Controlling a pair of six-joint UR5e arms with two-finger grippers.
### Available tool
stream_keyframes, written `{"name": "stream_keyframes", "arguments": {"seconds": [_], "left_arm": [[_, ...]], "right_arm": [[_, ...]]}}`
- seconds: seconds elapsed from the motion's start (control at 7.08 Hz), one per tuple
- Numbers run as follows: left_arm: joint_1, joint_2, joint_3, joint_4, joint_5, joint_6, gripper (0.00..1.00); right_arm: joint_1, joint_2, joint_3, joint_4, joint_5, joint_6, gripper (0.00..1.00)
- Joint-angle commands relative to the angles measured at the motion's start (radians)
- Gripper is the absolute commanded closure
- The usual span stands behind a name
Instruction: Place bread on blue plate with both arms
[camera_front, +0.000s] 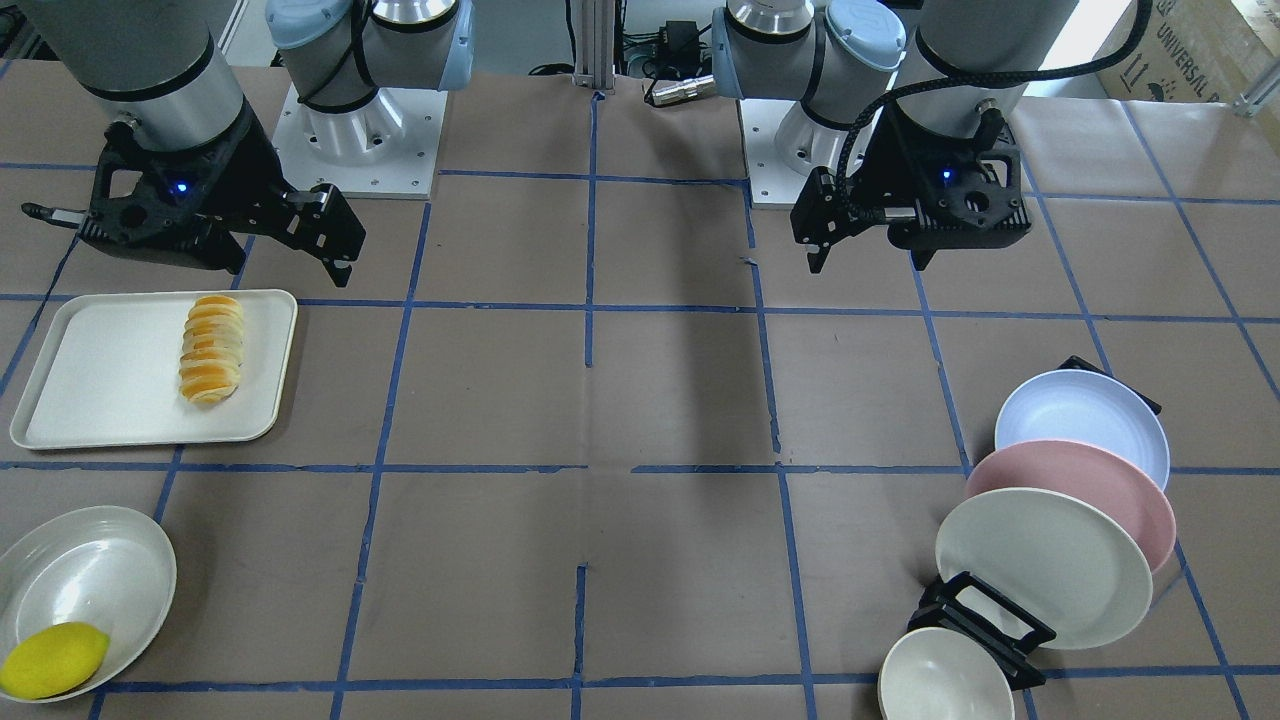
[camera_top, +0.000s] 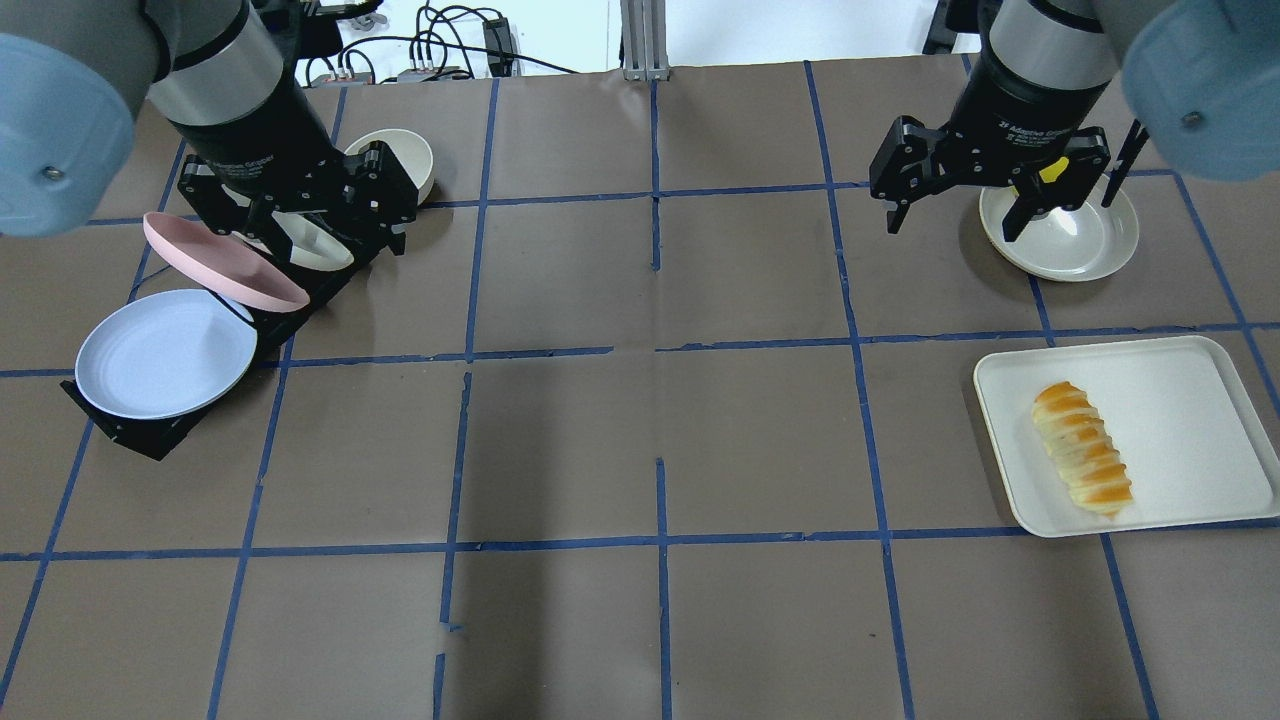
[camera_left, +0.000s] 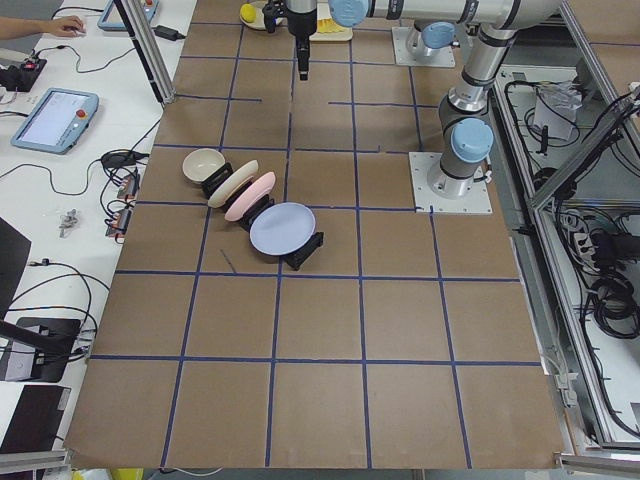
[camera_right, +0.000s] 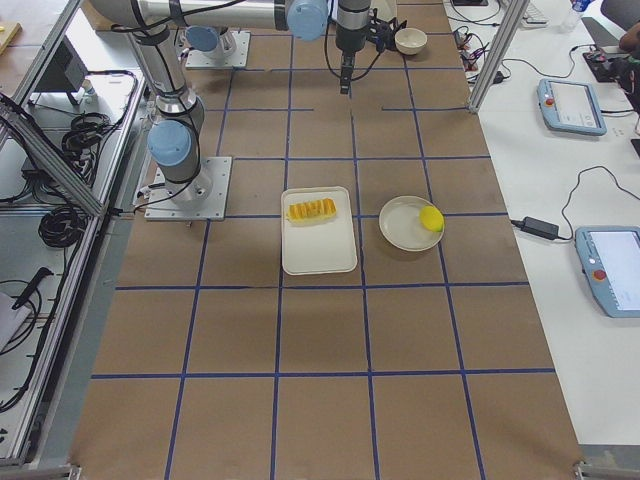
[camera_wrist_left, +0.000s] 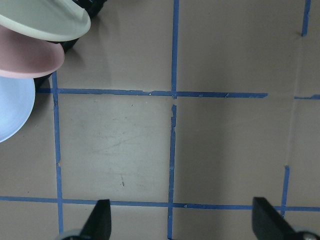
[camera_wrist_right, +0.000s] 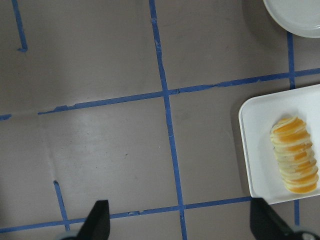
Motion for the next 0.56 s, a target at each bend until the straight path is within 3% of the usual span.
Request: {"name": "stream_keyframes", "arguments": {"seconds": [0.0, 0.42], "left_arm": [[0.000, 0.000, -0.001, 0.001, -0.002, 0.000, 0.00], [0.050, -0.009, -0.007, -0.009, 0.007, 0.068, 0.00]], "right_arm": [[0.000, 0.005, 0.000, 0.002, 0.003, -0.015, 0.00], [0.000, 0.024, -0.004, -0.014, -0.005, -0.020, 0.00]]}}
